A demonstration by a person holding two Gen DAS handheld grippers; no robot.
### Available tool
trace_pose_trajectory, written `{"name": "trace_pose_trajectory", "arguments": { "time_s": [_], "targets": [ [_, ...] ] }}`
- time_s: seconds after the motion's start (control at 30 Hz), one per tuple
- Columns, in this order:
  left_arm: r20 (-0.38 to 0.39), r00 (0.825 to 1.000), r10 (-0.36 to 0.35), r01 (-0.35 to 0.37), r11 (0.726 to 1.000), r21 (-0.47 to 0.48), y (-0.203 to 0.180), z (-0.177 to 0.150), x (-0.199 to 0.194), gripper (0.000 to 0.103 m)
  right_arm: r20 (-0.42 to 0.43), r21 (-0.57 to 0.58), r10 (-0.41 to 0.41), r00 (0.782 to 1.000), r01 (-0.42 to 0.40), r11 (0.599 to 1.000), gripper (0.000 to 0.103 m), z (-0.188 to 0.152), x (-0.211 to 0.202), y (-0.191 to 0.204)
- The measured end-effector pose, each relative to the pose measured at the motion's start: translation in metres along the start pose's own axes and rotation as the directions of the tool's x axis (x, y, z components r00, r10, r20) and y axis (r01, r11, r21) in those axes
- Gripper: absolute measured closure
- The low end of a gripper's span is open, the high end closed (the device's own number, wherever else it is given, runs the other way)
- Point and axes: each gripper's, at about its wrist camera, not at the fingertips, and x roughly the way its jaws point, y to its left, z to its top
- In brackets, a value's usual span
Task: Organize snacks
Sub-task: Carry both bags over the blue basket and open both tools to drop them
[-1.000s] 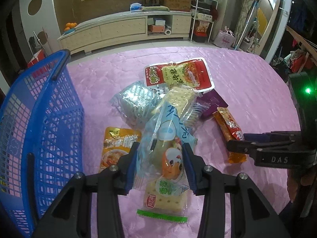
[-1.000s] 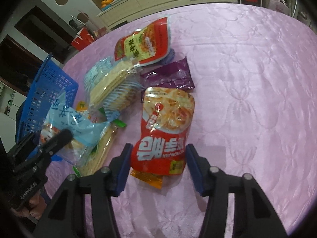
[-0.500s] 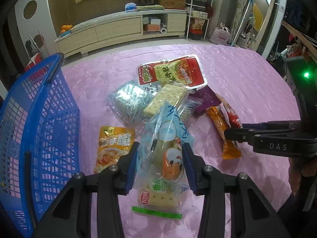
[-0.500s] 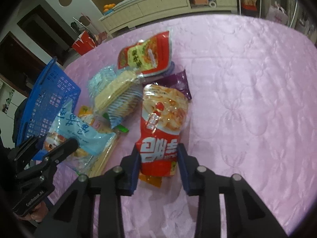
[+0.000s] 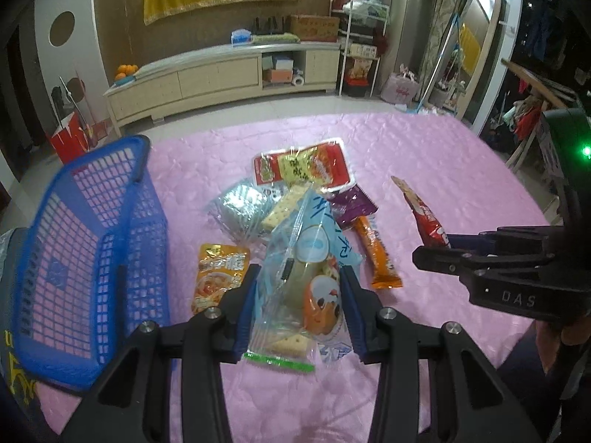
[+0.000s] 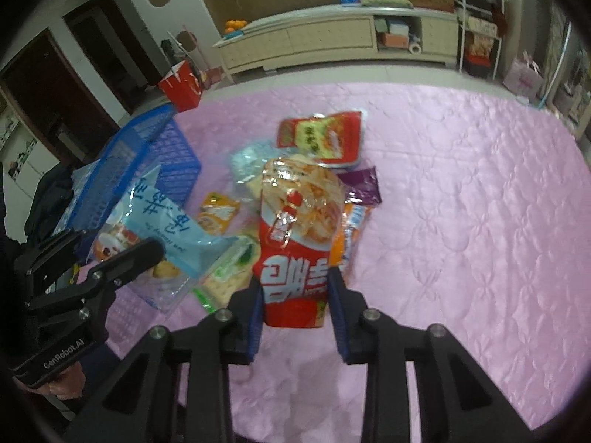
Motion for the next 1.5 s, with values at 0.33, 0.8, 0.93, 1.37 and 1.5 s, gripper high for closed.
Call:
{"name": "trace_pose_trajectory", "arguments": {
  "time_s": [0.33,0.8,0.93,1.37,1.5],
  "targets": [
    [0.087,0.996,0.037,-0.036,0.999,-0.013,0.025,-0.013,-0.072,0.063,0.05,-0.086,0.01,0.999,-0.005,0.996,0.067,-0.005,-0.033,0.056],
    [0.166,0.982,0.091,-0.074,0.992,-0.101,0.102,-0.025,-0.125,0.063,0.043,-0.2,0.086,0.995,-0.076,0.977,0.067,0.011,-0.019,0.142],
    [0.171,0.977,0.127,-0.102,0.984,-0.148,0.128,-0.025,-0.129,0.063,0.028,-0.241,0.097,0.995,-0.088,0.967,0.067,0.018,-0.008,0.167],
    [0.103,0.982,0.157,-0.129,0.962,-0.24,0.186,-0.041,-0.108,0.063,-0.05,-0.291,0.129,0.99,-0.138,0.947,0.067,0.03,0.039,0.215],
    [0.086,0.984,0.154,-0.128,0.958,-0.257,0.197,-0.044,-0.099,0.063,-0.068,-0.29,0.122,0.99,-0.136,0.947,0.067,0.034,0.048,0.218]
  ]
}}
